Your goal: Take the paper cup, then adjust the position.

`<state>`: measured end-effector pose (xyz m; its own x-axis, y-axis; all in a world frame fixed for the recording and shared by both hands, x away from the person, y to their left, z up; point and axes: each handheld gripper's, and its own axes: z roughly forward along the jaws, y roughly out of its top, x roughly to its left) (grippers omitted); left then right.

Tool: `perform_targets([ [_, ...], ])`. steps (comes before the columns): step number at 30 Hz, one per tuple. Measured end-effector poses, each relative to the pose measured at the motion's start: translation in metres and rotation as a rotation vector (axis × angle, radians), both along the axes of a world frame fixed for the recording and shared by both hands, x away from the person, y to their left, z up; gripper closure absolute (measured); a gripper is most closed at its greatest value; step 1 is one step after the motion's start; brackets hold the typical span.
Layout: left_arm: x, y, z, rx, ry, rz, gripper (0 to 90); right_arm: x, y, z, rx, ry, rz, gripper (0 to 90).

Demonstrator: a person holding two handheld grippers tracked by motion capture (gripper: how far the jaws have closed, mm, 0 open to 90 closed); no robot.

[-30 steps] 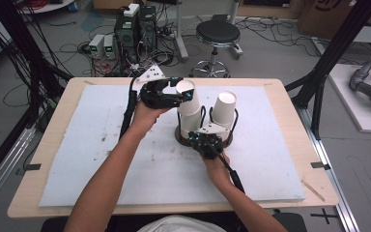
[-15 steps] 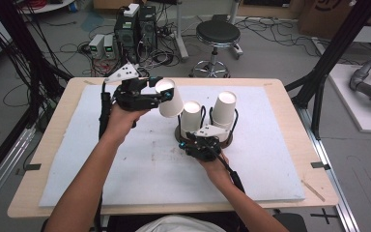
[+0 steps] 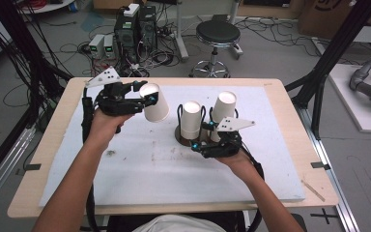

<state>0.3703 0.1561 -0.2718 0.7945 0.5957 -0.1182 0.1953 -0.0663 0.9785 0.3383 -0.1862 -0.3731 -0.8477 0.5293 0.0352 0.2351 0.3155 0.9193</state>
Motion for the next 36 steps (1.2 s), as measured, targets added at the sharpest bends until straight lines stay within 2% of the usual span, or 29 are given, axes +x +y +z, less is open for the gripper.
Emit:
perform_targets([
  [4, -0.004, 0.009, -0.004, -0.007, 0.002, 0.008, 34.8, 0.002, -0.006, 0.003, -0.02, -0.01, 0.04, 20.7],
  [8, -0.008, 0.012, -0.006, -0.014, -0.002, 0.005, 34.8, 0.003, -0.012, 0.005, -0.052, -0.016, 0.054, 20.7],
  [13, -0.01, 0.01, -0.009, -0.015, 0.0, 0.0, 34.7, 0.005, -0.025, 0.011, 0.008, 0.008, 0.069, 20.7],
  [16, -0.011, 0.008, -0.011, -0.005, 0.005, -0.004, 34.7, 0.006, -0.03, 0.015, -0.016, -0.017, 0.061, 20.7],
  [20, -0.012, 0.004, -0.014, 0.002, 0.012, -0.01, 34.7, 0.007, -0.034, 0.016, -0.016, -0.014, 0.044, 20.7],
  [24, -0.014, -0.001, -0.018, 0.004, 0.014, -0.024, 34.7, 0.006, -0.033, 0.016, -0.002, -0.018, 0.05, 20.7],
  [27, -0.016, -0.004, -0.022, 0.011, 0.014, -0.039, 34.7, 0.005, -0.032, 0.016, 0.027, -0.03, 0.065, 20.7],
  [32, -0.022, -0.01, -0.031, 0.025, 0.013, -0.07, 34.7, 0.007, -0.026, 0.014, 0.033, -0.028, 0.083, 20.6],
  [36, -0.028, -0.015, -0.039, 0.018, 0.016, -0.086, 34.7, 0.008, -0.023, 0.011, 0.039, -0.023, 0.093, 20.6],
])
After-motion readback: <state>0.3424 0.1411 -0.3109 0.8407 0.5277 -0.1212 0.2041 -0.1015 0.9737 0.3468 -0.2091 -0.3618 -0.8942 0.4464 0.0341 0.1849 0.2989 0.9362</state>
